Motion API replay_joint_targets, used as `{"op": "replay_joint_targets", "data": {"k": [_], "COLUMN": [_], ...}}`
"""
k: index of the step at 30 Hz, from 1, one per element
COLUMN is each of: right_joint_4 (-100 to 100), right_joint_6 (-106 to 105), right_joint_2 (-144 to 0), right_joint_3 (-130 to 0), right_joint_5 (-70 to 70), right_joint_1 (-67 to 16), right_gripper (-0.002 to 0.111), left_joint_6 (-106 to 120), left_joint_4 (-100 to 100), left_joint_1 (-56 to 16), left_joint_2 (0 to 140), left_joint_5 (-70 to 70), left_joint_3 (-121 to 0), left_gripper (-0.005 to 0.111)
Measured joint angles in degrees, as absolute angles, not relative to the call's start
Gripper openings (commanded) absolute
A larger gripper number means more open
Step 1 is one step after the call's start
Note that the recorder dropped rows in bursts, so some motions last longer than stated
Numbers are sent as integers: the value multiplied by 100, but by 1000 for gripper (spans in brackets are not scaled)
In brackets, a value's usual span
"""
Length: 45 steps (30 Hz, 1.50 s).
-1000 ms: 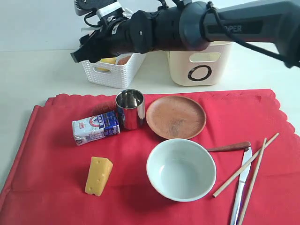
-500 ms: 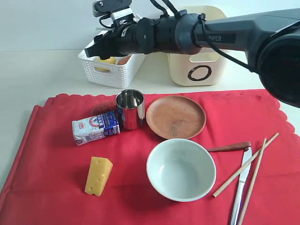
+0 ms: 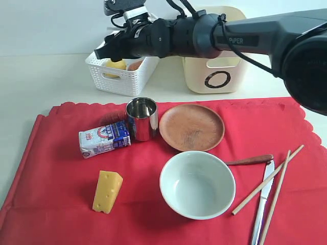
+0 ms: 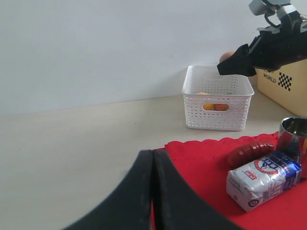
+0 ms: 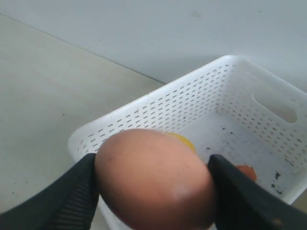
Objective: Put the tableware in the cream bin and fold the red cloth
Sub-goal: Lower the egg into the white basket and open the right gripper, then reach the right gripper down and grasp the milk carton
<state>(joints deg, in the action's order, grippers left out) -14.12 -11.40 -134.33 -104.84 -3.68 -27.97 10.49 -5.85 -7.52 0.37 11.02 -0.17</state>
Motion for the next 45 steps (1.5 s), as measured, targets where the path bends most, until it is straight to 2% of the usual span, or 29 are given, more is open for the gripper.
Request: {"op": "replay_joint_targets", "data": {"k": [12, 21, 26, 28, 33, 38, 45], "right_joint_4": [-1435, -1499, -1507, -1347, -1387, -1676, -1821], "right_joint_6": [-1108, -783, -772, -818, -2006, -3494, -4478], "right_joint_2": [-13433, -13433, -13130, -12582, -11991, -11896, -11908], "right_joint_3": [-10484, -10484, -10484, -10484, -10484, -10520, -10520], "right_joint_5": [-368, -545, -1186, -1967, -3026, -4094, -4359], "right_joint_1": [-2740, -2722, -2712, -2712, -2792, -3209, -3721], "right_gripper": [70, 70, 70, 70, 70, 70, 70], "left_joint_6": [1049, 1049, 1049, 1049, 1049, 1049, 1049], "left_joint_4": [-585, -585, -585, -585, -585, -585, -585], "left_joint_1": [-752, -752, -752, -752, -752, -752, -752], "left_joint_2": [37, 37, 37, 37, 37, 37, 37], "left_joint_5": [1102, 1102, 1102, 1102, 1102, 1102, 1102], "left_joint_3": [-17, -17, -17, -17, -17, -17, -17], "left_gripper": [1, 1, 1, 1, 1, 1, 1]}}
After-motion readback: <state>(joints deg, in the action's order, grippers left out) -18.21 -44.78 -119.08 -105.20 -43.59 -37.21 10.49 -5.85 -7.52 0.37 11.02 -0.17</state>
